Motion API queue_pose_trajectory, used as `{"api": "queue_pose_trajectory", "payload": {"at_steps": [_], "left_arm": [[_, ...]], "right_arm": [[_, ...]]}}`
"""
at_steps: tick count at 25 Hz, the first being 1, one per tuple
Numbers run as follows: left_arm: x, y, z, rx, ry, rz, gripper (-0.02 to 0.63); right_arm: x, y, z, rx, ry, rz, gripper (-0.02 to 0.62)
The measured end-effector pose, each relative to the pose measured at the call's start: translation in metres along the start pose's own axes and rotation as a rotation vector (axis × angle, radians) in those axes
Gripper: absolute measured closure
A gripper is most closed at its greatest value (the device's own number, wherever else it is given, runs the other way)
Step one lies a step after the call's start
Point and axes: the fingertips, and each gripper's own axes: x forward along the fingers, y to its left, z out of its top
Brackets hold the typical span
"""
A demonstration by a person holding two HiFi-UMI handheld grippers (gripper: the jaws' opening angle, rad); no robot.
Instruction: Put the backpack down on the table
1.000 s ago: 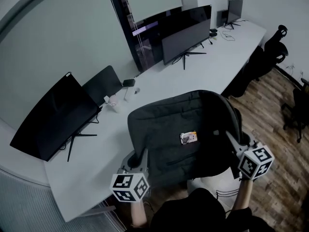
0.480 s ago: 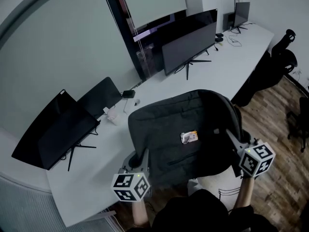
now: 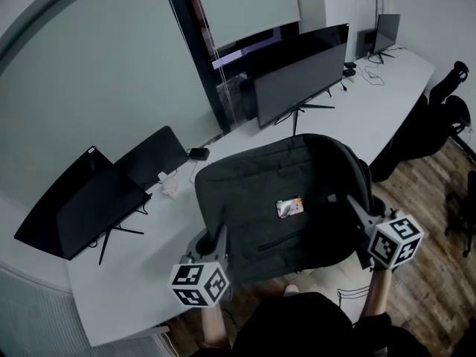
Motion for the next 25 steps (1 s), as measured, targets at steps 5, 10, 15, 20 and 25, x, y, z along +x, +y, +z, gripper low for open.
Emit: {"api": "queue_pose_trajectory", "payload": {"at_steps": [5,10,15,20,25], "left_arm": [[0.012,0.009,0.005,-0.008,-0.015,0.038,0.565],[0.02,0.023,0.006,-0.023,-0.01,0.075,0.565],[0.034,0.039,0.004,-0.031,0.007,0.096,0.565],[0.055,0.053,-0.003,-0.025,0.053,0.107,0.565],[0.08,0.07,-0.013,-0.041,0.099,0.11,0.565]], "right_arm": [[0.027,-0.008,0.006,-0.009,-0.001,0.041,0.482],[0.054,-0.009,0.007,-0.014,0.018,0.075,0.482],[0.082,-0.01,0.003,-0.008,0.039,0.092,0.482],[0.11,-0.02,-0.007,0.004,0.079,0.091,0.482],[0.141,-0.029,-0.021,0.019,0.122,0.088,0.482]]}}
